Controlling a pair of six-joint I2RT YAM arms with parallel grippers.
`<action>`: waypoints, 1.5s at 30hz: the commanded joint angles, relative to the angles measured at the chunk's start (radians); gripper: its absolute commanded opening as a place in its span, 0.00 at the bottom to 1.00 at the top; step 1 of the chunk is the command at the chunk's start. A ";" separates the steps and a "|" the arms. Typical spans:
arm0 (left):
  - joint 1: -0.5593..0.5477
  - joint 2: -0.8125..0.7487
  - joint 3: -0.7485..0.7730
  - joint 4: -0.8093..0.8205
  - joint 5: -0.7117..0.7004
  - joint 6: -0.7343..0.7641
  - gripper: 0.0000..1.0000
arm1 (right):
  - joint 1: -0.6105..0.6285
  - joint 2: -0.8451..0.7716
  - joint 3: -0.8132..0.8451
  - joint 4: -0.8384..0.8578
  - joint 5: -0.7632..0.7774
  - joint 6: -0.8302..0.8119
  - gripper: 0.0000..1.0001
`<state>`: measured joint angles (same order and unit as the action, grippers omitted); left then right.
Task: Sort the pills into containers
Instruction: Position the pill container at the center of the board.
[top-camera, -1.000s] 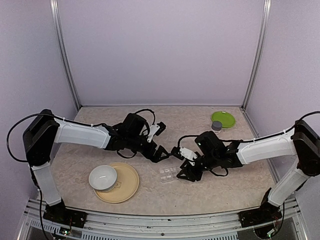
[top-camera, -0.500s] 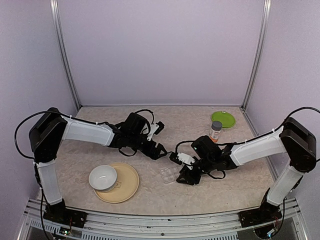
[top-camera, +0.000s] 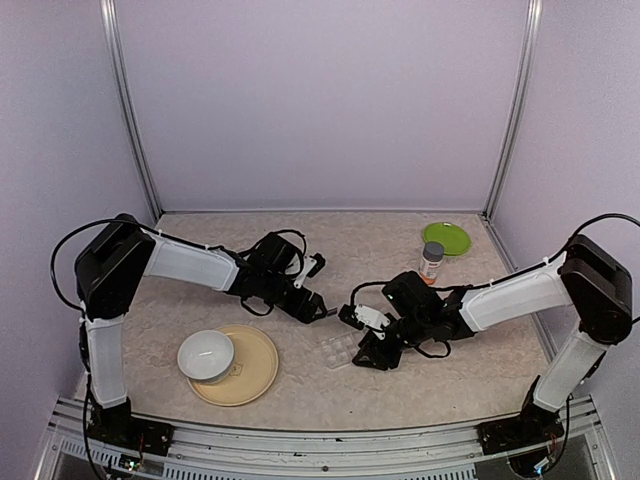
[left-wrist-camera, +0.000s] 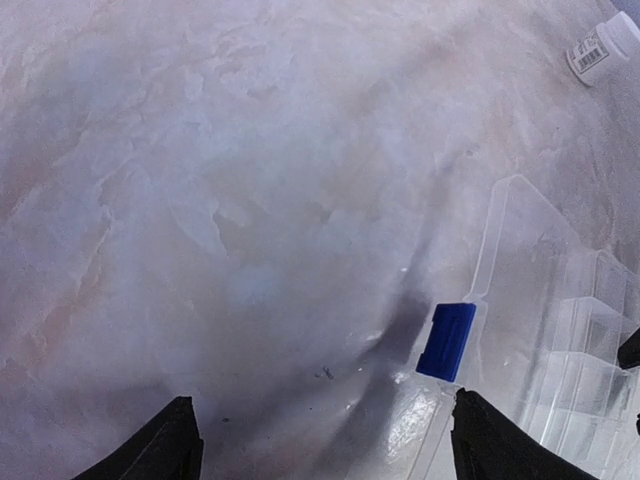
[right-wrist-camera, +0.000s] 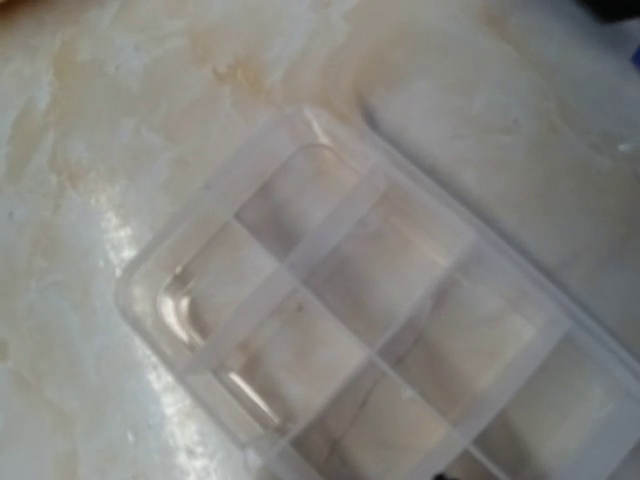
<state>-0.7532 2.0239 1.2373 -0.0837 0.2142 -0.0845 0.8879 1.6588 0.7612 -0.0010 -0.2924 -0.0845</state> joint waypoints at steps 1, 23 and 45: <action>0.000 0.032 0.032 -0.051 -0.019 0.003 0.83 | 0.006 0.013 0.014 0.001 -0.011 -0.004 0.47; -0.034 0.070 0.095 -0.144 -0.168 0.021 0.79 | 0.006 0.012 0.007 0.002 -0.017 -0.001 0.47; -0.067 -0.075 0.090 -0.047 -0.207 -0.014 0.87 | 0.005 0.014 0.041 0.008 -0.007 0.022 0.47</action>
<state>-0.8253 2.0388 1.3422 -0.2043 -0.0074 -0.0772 0.8879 1.6588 0.7681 0.0013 -0.2993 -0.0776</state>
